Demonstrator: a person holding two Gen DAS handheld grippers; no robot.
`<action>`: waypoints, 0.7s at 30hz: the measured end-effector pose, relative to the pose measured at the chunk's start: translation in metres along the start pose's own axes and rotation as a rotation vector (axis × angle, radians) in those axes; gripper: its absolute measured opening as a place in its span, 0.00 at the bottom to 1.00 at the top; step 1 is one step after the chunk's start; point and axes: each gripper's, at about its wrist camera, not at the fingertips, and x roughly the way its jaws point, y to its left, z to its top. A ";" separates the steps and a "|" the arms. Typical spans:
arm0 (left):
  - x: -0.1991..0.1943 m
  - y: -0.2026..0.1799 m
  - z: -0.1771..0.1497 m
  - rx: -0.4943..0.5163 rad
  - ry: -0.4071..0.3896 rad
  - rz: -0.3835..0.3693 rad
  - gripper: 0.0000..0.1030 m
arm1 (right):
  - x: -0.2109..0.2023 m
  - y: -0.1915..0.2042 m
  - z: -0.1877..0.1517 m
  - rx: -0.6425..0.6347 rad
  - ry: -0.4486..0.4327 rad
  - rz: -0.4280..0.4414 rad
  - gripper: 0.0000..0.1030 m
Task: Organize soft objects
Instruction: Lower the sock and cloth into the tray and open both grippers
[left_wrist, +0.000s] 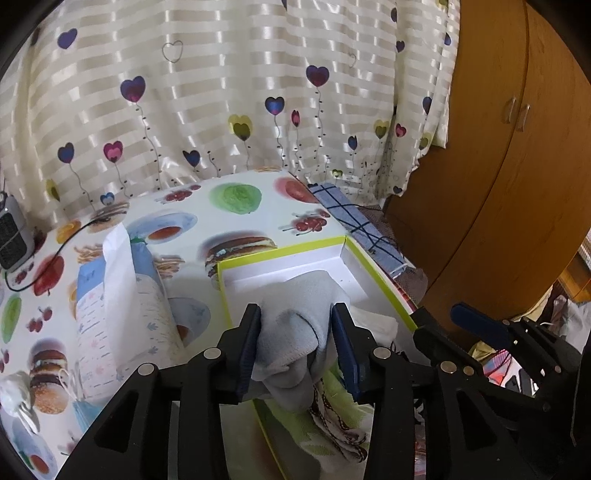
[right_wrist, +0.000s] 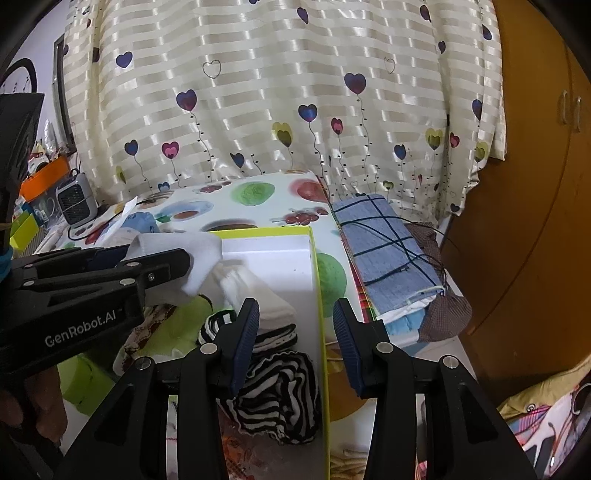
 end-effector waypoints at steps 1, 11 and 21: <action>0.000 0.000 0.000 0.001 -0.004 -0.001 0.37 | -0.001 0.000 0.000 0.001 -0.002 0.000 0.42; -0.023 -0.008 -0.002 0.012 -0.044 -0.048 0.37 | -0.016 0.001 0.000 0.015 -0.025 0.022 0.42; -0.064 -0.012 -0.020 0.043 -0.083 -0.066 0.37 | -0.040 0.005 -0.003 0.025 -0.038 0.043 0.42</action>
